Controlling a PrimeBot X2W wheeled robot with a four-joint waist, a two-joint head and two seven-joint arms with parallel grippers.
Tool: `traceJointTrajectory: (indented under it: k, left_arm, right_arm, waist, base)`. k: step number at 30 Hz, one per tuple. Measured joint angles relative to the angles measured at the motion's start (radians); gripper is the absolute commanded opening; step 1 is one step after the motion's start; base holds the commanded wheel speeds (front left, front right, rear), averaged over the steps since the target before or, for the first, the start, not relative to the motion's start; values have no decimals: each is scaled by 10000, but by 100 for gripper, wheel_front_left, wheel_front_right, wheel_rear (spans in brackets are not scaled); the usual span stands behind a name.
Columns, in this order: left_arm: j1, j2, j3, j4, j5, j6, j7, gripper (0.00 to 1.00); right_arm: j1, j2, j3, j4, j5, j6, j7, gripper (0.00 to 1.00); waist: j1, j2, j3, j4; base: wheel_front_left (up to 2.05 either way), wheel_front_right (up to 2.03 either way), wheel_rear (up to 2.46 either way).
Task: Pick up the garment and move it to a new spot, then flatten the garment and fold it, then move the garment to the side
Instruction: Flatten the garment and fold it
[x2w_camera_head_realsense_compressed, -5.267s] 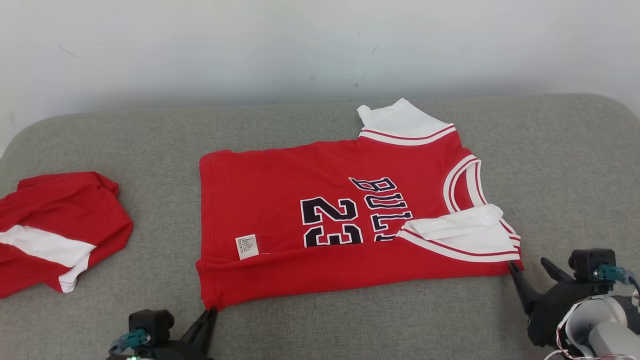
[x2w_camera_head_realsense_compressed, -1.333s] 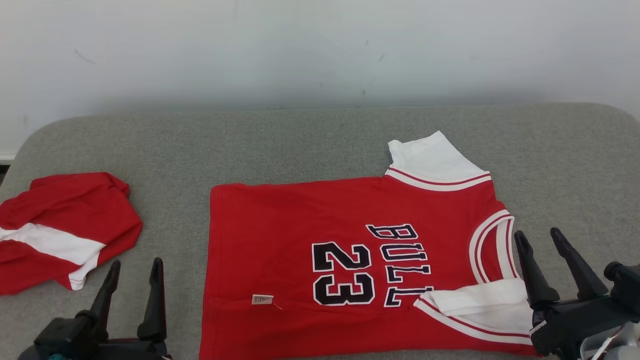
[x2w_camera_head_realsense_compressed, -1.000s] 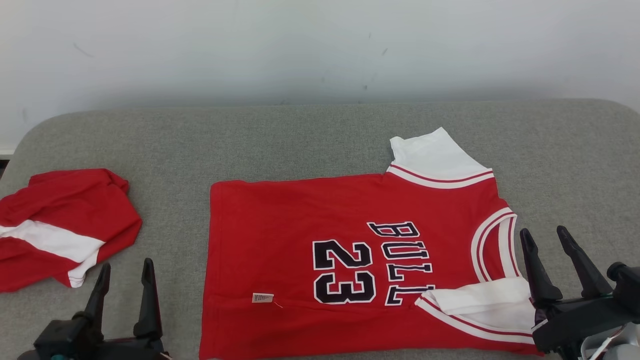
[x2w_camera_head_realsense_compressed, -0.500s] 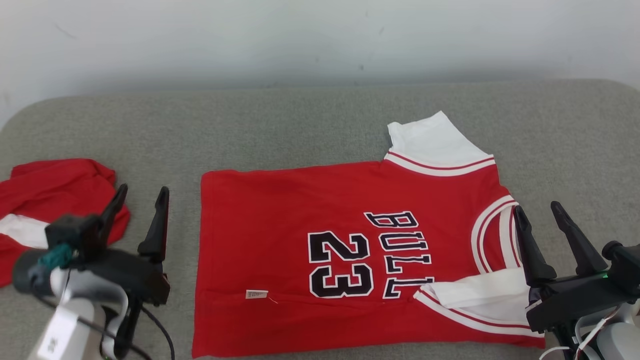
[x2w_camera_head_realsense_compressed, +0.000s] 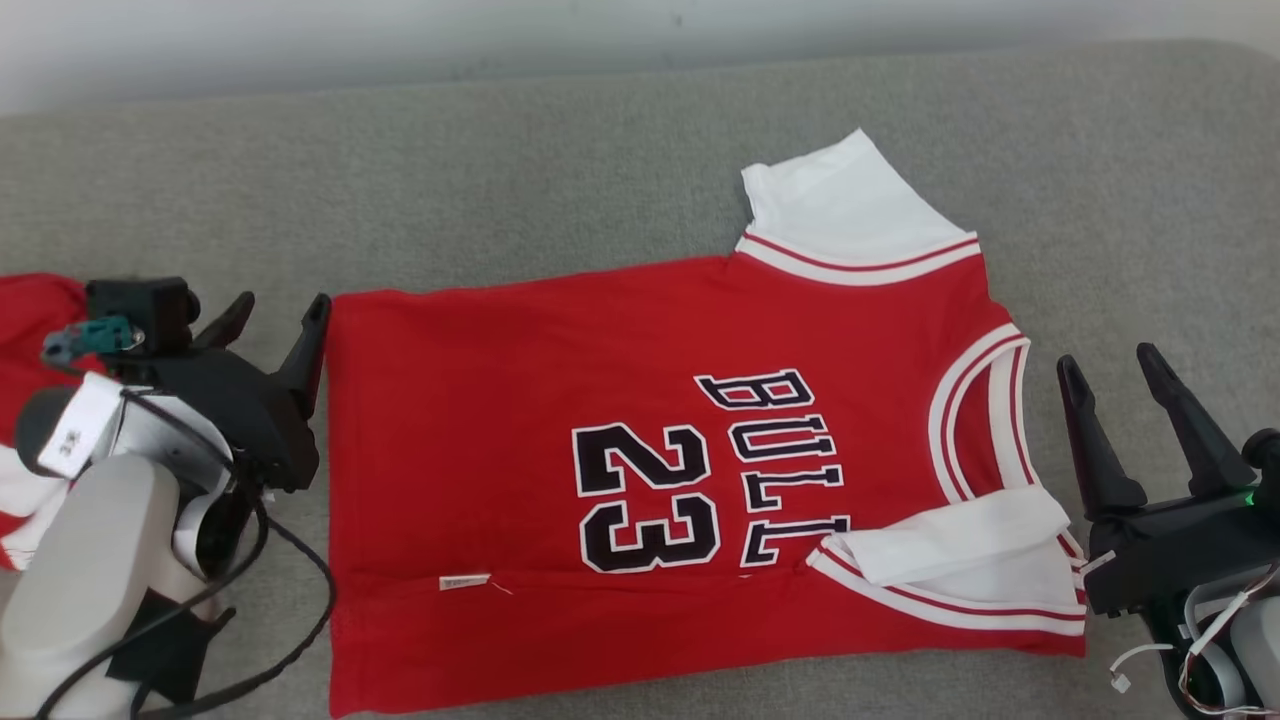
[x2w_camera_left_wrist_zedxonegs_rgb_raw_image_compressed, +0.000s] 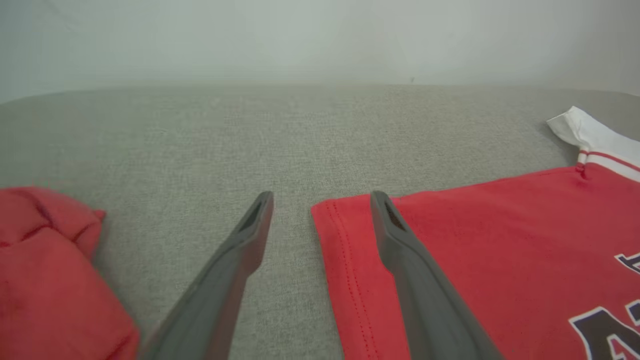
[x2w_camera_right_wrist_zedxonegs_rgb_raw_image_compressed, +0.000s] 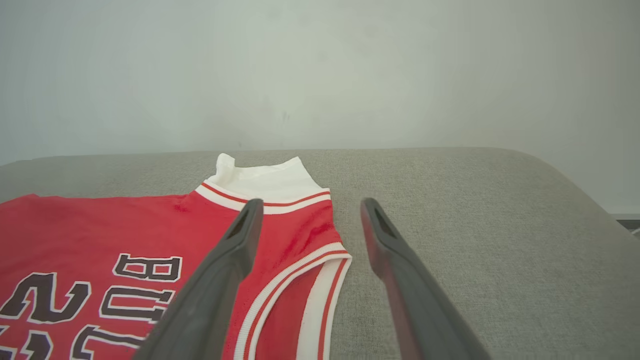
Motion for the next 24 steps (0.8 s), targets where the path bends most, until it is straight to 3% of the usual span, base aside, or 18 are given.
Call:
traceJointTrajectory:
  k: [9, 14, 23, 24]
  left_arm:
    - [-959, 142, -151, 1524, -357, -84, 602, 100]
    - [-1459, -217, -324, 2044, -477, -86, 673, 100]
    - [-1925, -324, -903, 2591, -723, -90, 568, 100]
    - [-1946, -349, -938, 2638, -725, -90, 548, 72]
  right_arm:
    - [-358, -115, -111, -52, -63, 29, 2, 100]
    - [-321, -190, -234, 31, -63, 29, 0, 100]
    - [-833, -199, 58, -115, -205, 98, 188, 100]
    - [-838, -201, 84, -113, -219, 102, 192, 100]
  waist:
    - [0, 0, 687, -384]
    - [1, 1, 940, -476]
    - [-2, 0, 1191, -316]
    - [-1, 0, 1216, -289]
  base:
    - [0, 0, 0]
    - [0, 0, 0]
    - [0, 0, 0]
    - [0, 0, 0]
